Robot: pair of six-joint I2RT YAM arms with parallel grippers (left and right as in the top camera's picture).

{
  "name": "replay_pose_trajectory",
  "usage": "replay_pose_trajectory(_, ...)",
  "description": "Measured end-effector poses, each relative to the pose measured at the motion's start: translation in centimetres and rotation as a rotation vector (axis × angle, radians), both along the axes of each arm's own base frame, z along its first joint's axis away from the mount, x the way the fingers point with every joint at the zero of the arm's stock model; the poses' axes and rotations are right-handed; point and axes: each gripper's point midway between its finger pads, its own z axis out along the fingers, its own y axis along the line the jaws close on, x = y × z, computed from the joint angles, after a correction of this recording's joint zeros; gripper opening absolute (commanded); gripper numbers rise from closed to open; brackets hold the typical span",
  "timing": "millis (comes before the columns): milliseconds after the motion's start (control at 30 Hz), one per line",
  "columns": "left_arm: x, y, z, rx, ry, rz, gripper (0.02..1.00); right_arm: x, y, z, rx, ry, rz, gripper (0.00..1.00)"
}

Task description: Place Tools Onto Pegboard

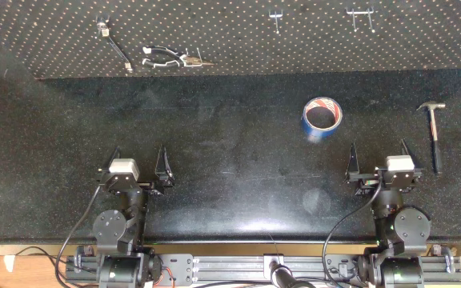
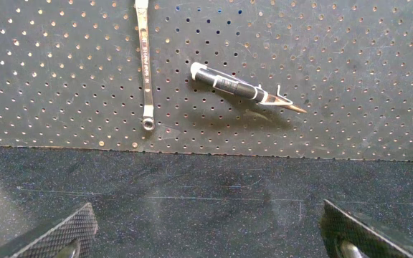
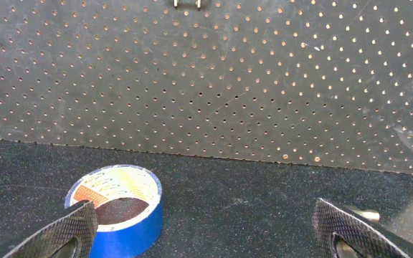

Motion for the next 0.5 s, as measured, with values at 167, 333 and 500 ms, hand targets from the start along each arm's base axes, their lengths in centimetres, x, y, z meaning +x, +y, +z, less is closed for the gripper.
replay_pose_trajectory(167,0.0,0.0,0.0,0.000,-0.002,0.003,0.996,0.9,0.3,-0.9,0.273,0.156,-0.029,0.976)
replay_pose_trajectory(333,0.0,0.1,0.1,0.000,-0.006,0.004,0.996,6.6,4.3,1.0,0.359,0.529,0.035,0.976)
replay_pose_trajectory(500,0.0,0.1,0.1,0.000,-0.006,0.003,0.996,11.7,8.9,-3.1,0.286,0.905,0.076,0.976)
